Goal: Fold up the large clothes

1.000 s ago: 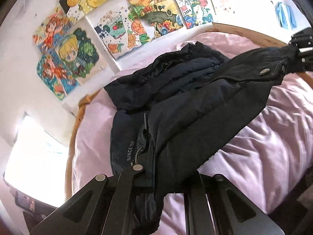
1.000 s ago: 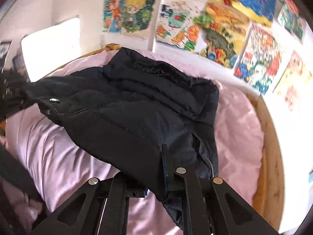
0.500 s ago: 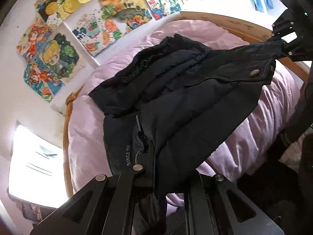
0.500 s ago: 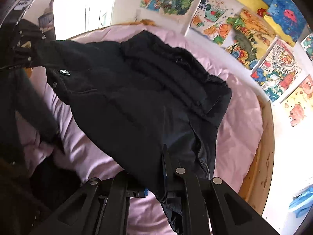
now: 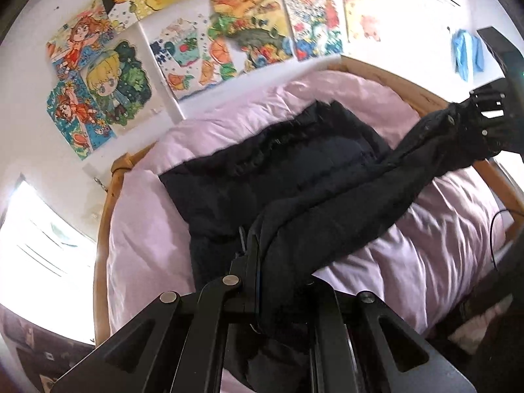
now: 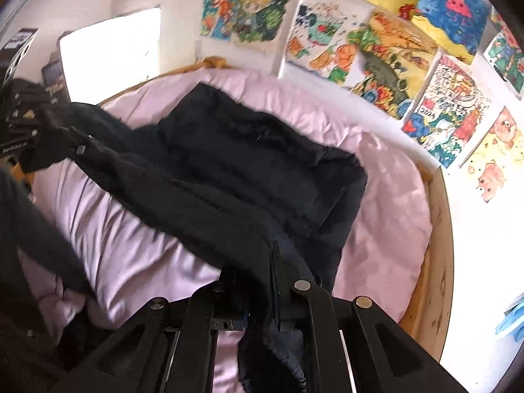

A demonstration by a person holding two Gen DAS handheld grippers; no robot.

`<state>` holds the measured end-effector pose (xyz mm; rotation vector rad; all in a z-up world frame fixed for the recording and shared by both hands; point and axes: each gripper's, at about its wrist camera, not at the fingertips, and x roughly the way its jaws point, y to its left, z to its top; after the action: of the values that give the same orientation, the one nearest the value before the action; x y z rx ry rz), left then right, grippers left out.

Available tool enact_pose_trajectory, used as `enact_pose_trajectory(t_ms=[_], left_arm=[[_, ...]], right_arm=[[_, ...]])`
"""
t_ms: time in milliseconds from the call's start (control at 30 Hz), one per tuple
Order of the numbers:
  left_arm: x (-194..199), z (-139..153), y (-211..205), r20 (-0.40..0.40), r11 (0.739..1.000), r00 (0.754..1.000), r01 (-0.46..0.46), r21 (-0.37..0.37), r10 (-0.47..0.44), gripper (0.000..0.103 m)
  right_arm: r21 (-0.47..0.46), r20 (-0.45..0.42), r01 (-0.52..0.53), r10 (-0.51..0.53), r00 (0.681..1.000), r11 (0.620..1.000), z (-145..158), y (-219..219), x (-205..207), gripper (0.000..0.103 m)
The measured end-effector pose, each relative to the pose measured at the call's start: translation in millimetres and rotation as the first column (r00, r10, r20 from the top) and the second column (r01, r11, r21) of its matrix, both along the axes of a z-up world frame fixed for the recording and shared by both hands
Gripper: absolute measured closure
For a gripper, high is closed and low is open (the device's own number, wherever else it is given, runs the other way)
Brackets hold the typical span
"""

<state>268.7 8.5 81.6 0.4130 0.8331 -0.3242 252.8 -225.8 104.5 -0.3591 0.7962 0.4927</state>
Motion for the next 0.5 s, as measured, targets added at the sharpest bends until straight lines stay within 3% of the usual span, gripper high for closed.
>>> enact_pose_trajectory(t_ms=[267,500], left_arm=[[64,12,8,0.0,0.996,0.999,-0.052,-0.067,0.052,0.096],[115,11,15,0.054,0.979,0.988,-0.137,-0.152,0.147,0.096]], right_arm=[[0.056,0.052,0.049,-0.052,0.997,0.997,13,1,63,0.093],[0.085,0.11,0.081,-0.09,0.99,0.993,11,2,117,0.093]])
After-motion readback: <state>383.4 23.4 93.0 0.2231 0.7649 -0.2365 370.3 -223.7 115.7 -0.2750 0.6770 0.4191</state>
